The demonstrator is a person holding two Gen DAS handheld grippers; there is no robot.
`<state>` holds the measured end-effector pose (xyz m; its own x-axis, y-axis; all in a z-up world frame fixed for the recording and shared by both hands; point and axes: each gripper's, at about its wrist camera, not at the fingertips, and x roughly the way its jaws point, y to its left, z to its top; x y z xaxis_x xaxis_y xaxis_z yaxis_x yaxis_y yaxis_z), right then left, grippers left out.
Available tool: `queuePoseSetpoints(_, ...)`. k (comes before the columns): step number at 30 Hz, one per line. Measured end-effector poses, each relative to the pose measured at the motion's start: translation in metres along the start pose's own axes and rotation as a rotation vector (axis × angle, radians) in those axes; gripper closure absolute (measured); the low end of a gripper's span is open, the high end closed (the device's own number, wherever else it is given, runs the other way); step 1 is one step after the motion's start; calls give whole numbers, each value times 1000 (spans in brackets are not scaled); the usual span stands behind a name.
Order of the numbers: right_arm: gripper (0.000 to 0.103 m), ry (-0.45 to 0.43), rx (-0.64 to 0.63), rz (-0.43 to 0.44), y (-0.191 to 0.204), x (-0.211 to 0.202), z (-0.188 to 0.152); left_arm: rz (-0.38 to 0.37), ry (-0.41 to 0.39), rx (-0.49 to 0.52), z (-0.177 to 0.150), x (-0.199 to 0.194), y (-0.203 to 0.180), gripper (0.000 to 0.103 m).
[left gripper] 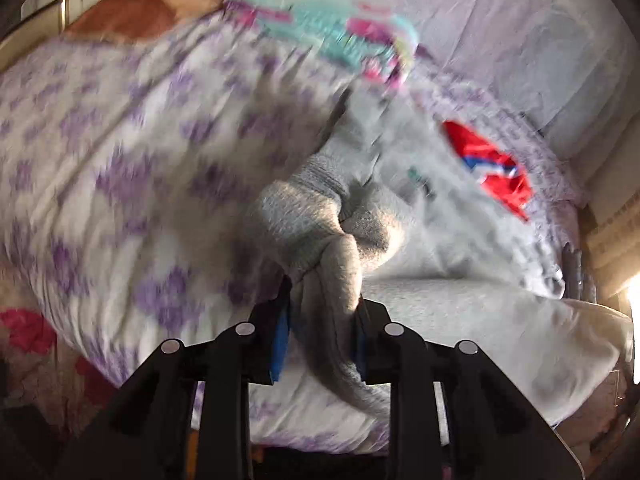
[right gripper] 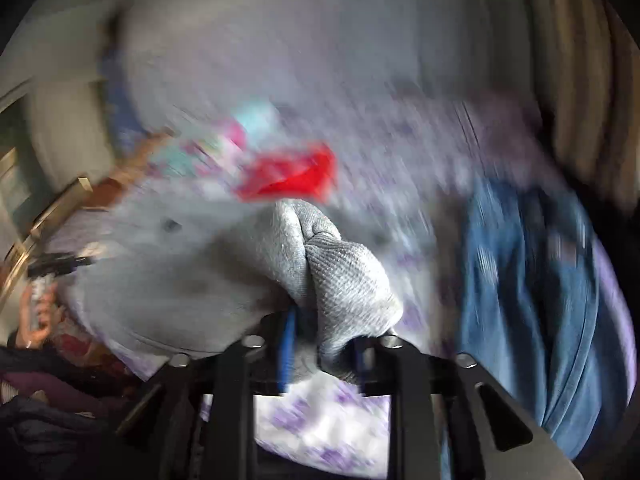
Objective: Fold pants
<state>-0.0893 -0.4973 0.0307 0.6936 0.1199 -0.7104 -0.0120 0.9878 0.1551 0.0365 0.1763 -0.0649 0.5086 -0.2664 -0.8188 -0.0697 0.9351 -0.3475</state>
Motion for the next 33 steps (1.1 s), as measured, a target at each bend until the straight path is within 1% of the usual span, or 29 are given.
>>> queuePoseSetpoints(1,57,93,41,-55,-20,32,-11,18,36,-14,-4,13,9,73)
queuePoseSetpoints(2,57,162,70,-115,-34,58,-22,25,58,-28,-6,21,14,70)
queuePoseSetpoints(3,58,224,95,-190,-44,78,-32,15,100,-48,-10,31,21,70)
queuePoseSetpoints(4,59,245,101,-252,-48,86,-37,13,100,-46,-11,30,22,68)
queuePoseSetpoints(5,59,226,105,-281,-48,85,-39,22,92,-28,-12,24,21,67)
queuePoseSetpoints(6,60,179,113,-288,-46,75,-38,38,69,4,-10,10,17,66)
queuePoseSetpoints(7,56,104,115,-314,-40,57,-33,51,51,27,-8,-1,14,64)
queuePoseSetpoints(8,51,41,107,-315,-32,41,-28,83,22,54,-5,-16,10,64)
queuePoseSetpoints(9,41,-18,91,-281,-21,28,-24,98,-1,74,-2,-28,6,64)
queuePoseSetpoints(10,35,-54,65,-224,-9,19,-19,126,-38,99,2,-43,-1,65)
queuePoseSetpoints(11,35,-57,14,-155,10,17,-13,144,-72,113,5,-54,-5,66)
queuePoseSetpoints(12,35,-47,-16,-125,21,19,-9,148,-121,131,11,-71,-13,66)
queuePoseSetpoints(13,35,-23,-67,-90,39,27,-6,132,-152,145,15,-82,-20,66)
queuePoseSetpoints(15,35,21,-129,-78,57,46,-4,90,-187,191,21,-88,-40,66)
queuePoseSetpoints(17,35,88,-160,-99,66,74,-10,33,-163,230,24,-70,-63,65)
queuePoseSetpoints(18,35,126,-151,-95,66,88,-12,6,-112,268,21,-45,-81,65)
queuePoseSetpoints(19,35,163,-129,-94,61,102,-19,10,-73,291,18,-23,-91,65)
queuePoseSetpoints(21,35,251,-81,-135,47,125,-31,62,26,346,8,32,-105,64)
queuePoseSetpoints(22,35,282,-68,-129,39,133,-42,97,55,352,6,54,-103,64)
queuePoseSetpoints(23,35,304,-56,-106,37,134,-51,128,75,344,5,72,-96,69)
queuePoseSetpoints(24,35,299,-60,-86,35,135,-57,116,63,318,9,83,-82,70)
queuePoseSetpoints(25,35,276,-93,-84,38,131,-62,91,39,292,14,81,-73,77)
queuePoseSetpoints(26,35,276,-105,-92,42,129,-64,58,57,247,20,80,-65,81)
queuePoseSetpoints(27,35,276,-111,-100,44,128,-64,43,70,223,22,79,-62,82)
queuePoseSetpoints(29,35,265,-135,-108,55,120,-55,47,77,237,25,69,-66,84)
queuePoseSetpoints(30,35,229,-154,-83,62,114,-45,46,62,271,26,59,-72,83)
queuePoseSetpoints(31,35,183,-178,-53,68,107,-33,45,35,305,28,48,-78,79)
queuePoseSetpoints(32,35,138,-207,-24,77,99,-19,45,-4,327,31,35,-83,67)
queuePoseSetpoints(33,31,99,-244,1,87,93,-3,50,-46,338,38,22,-85,57)
